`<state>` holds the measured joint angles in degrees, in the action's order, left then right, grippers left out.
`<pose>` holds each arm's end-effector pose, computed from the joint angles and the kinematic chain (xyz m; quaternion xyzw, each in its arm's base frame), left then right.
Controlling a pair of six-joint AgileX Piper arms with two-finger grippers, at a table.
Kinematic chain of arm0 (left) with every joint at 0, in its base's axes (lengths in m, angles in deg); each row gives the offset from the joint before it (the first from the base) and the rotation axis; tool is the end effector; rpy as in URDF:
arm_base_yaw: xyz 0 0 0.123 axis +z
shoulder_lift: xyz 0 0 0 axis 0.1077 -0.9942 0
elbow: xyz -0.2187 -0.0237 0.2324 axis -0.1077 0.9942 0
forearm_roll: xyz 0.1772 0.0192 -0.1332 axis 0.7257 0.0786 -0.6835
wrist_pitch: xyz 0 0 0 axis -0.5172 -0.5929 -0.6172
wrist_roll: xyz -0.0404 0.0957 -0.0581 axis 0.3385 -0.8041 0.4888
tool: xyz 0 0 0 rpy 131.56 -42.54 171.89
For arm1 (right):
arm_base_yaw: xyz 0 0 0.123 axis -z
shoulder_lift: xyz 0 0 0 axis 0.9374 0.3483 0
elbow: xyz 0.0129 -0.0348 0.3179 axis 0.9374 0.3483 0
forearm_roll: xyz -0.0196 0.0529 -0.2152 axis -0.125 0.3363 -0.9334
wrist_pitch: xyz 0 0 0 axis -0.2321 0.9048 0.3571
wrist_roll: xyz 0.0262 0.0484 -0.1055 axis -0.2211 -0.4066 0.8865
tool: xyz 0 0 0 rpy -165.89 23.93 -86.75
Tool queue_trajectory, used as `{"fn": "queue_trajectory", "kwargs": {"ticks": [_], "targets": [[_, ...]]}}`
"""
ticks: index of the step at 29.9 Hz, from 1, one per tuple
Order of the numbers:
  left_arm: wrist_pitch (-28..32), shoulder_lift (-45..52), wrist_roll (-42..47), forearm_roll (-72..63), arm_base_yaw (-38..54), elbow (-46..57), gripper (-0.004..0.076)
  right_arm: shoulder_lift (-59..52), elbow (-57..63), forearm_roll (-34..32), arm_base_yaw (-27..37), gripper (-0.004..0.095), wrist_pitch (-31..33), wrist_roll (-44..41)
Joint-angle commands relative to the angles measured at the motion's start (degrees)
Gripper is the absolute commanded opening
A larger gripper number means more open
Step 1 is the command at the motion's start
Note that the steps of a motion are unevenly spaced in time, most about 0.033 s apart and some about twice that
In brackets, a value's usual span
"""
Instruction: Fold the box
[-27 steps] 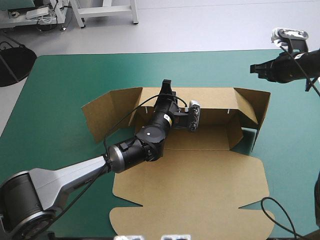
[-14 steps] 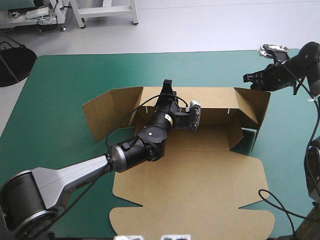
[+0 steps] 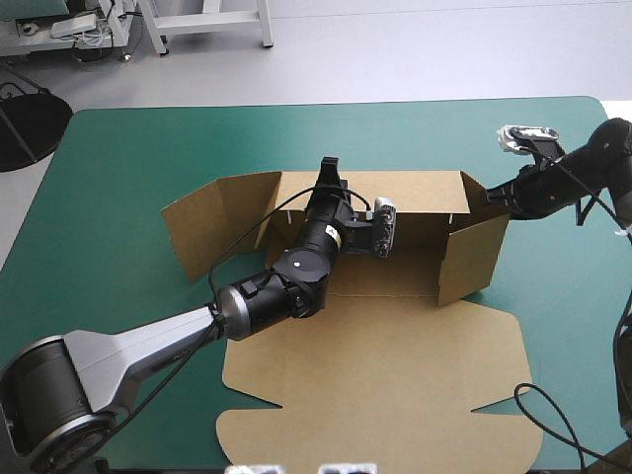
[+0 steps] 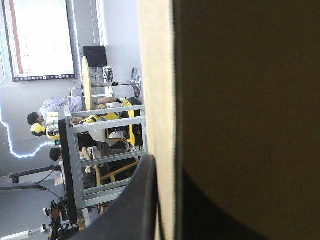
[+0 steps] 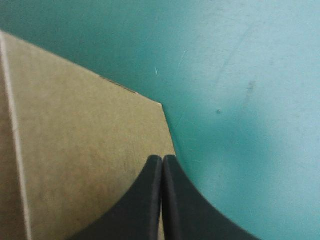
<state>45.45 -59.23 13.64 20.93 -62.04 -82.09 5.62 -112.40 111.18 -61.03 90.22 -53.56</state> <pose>0.2749 -0.2834 0.3311 0.6514 0.5196 0.3099 0.4579 0.3280 0.0014 0.3414 -0.0948 0.9599 0.1761 0.1966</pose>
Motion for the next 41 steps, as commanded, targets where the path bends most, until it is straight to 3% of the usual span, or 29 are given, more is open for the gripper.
{"fn": "queue_trajectory", "kwargs": {"ticks": [1, 10, 16, 19, 26, 32, 36, 41], "targets": [[1.05, 0.11, 0.39, -5.73, -0.58, 0.03, -0.0008, -5.55, 2.13, 4.03, 0.08, -0.0017, -2.69, 2.80], [1.16, -0.42, 0.39, -6.04, -0.58, 0.09, -0.0008, -13.56, 19.33, 15.56, 0.08, -0.0017, -16.46, 14.26], [1.26, -0.42, 0.39, -6.04, -0.58, 0.09, -0.0008, -19.81, 31.48, 31.10, 0.08, -0.0017, -27.76, 30.00], [1.66, -0.42, 0.39, -6.04, -0.58, 0.09, -0.0008, -22.61, 34.85, 35.15, 0.08, -0.0016, -29.38, 37.19], [2.28, -0.68, 0.39, -6.04, -0.58, 0.09, -0.0008, -24.62, 36.34, 30.83, 0.08, 0.0030, -27.58, 39.72], [2.18, -1.38, 0.39, -6.04, -0.58, 0.09, -0.0008, -24.62, 36.34, 27.11, 0.08, 0.0424, -24.12, 40.60], [2.18, -1.38, 0.39, -5.64, -0.58, 0.09, -0.0008, -25.15, 36.34, 23.51, 0.08, 0.0428, -22.16, 40.90], [2.18, -1.38, 0.80, -5.35, -0.58, 0.09, -0.0008, -25.25, 36.34, 24.77, 0.08, 0.0429, -20.91, 41.48]]}}
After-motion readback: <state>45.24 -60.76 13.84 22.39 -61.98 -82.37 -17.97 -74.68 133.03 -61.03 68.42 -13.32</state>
